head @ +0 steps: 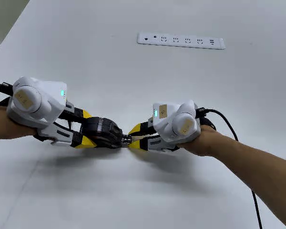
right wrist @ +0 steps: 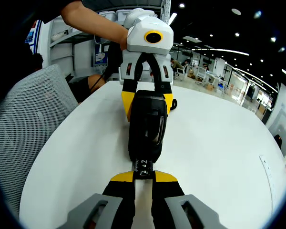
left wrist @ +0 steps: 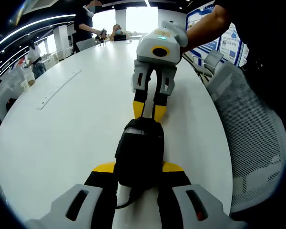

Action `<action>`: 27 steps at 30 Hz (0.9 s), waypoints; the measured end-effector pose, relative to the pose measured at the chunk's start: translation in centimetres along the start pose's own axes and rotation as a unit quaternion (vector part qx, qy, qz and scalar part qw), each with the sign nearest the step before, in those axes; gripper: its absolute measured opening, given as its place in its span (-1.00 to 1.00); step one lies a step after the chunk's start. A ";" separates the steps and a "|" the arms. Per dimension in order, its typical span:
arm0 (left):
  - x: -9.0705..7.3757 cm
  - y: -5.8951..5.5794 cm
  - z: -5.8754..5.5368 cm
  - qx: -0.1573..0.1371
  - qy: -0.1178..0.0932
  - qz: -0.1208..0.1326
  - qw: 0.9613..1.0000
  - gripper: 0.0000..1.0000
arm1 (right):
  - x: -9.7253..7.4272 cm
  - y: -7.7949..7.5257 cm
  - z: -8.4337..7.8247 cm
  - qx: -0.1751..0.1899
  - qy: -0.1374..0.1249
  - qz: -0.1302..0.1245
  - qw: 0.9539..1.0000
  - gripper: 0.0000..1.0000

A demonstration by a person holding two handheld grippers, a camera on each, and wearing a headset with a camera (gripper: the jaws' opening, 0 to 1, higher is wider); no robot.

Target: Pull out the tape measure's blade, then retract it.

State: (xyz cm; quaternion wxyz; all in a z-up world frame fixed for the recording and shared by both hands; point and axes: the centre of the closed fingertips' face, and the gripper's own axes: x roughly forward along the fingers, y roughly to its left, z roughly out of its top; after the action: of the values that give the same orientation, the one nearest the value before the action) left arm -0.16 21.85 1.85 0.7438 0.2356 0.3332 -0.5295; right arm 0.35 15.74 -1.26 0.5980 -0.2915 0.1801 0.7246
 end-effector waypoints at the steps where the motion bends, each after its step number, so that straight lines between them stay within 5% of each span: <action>1: 0.0 0.0 0.0 0.000 0.000 0.000 1.000 -0.48 | -0.1 0.0 0.0 -0.001 0.001 0.000 1.000 -0.83; 27: 0.0 0.0 0.0 0.000 0.002 -0.001 1.000 -0.48 | -2.4 0.2 -2.0 0.006 0.011 -0.003 1.000 -0.83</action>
State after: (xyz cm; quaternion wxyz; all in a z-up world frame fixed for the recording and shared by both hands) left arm -0.20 21.83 1.88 0.7425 0.2367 0.3349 -0.5297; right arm 0.83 12.67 -1.27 0.6000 -0.2960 0.1898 0.7186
